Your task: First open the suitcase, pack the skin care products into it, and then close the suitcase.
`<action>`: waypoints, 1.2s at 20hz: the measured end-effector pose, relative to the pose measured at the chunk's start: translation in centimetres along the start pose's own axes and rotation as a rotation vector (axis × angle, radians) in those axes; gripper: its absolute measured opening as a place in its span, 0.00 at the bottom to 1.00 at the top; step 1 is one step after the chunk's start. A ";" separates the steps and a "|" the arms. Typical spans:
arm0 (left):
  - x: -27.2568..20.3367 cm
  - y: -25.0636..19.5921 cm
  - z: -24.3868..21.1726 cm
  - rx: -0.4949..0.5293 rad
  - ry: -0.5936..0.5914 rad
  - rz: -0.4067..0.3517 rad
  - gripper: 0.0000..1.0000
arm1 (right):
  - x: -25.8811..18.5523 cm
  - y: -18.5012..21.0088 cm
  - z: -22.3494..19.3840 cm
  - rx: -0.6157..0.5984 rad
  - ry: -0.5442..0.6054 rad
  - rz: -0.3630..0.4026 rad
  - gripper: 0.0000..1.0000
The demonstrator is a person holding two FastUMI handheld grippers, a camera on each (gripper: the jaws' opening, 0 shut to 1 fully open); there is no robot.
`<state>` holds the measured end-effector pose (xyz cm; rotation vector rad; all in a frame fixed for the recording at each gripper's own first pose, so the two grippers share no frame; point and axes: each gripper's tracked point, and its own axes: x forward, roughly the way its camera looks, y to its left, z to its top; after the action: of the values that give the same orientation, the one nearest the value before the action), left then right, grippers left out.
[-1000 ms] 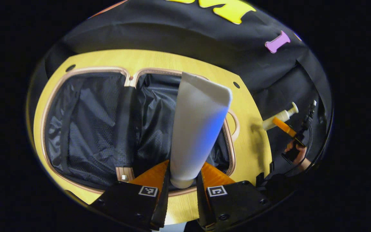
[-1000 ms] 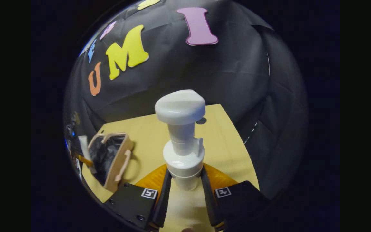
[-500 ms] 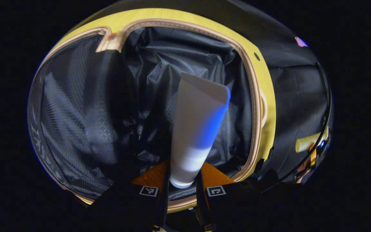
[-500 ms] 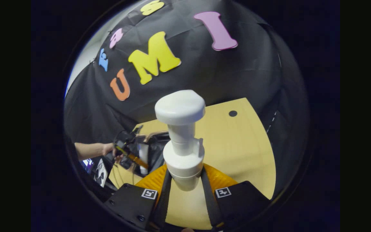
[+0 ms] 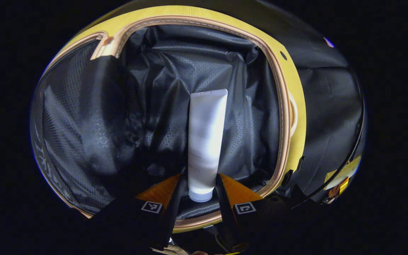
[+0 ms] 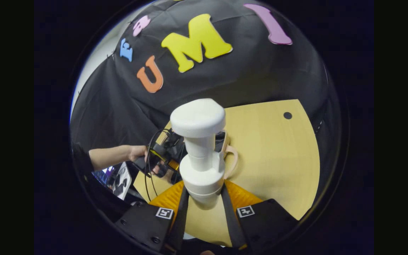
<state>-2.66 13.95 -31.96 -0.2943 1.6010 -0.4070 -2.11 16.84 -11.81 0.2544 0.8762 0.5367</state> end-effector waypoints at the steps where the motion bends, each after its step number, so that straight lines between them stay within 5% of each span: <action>1: -1.0 0.1 0.0 0.014 -0.042 0.011 0.63 | 1.1 0.7 0.1 -0.022 0.029 0.003 0.48; 4: -5.1 0.8 0.2 0.048 -0.230 0.058 0.70 | 4.5 2.6 0.4 -0.056 0.101 0.020 0.48; 5: -6.6 1.2 0.1 0.052 -0.312 0.082 0.99 | 5.9 3.0 0.5 -0.046 0.134 0.023 0.48; 8: -11.5 1.4 -1.7 0.078 -0.548 0.139 0.95 | 10.8 3.5 -1.1 0.035 0.288 0.000 0.48; 13: -15.2 0.3 -8.1 0.081 -0.814 0.090 0.96 | 17.7 2.6 -4.6 0.113 0.543 -0.127 0.48; 16: -15.2 0.0 -12.7 -0.034 -0.879 0.030 0.96 | 19.7 2.0 -5.4 0.120 0.589 -0.239 0.45; 21: -19.0 1.6 -20.3 -0.235 -0.978 0.009 0.96 | 22.0 1.4 -7.8 0.269 0.643 -0.366 0.48; 24: -21.5 2.4 -23.0 -0.297 -1.011 0.037 0.96 | 22.5 1.1 -8.6 0.258 0.640 -0.413 0.48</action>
<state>-23.88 27.22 -12.62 -0.5829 0.6590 0.0401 2.49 29.93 -31.52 0.1250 1.5816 0.1052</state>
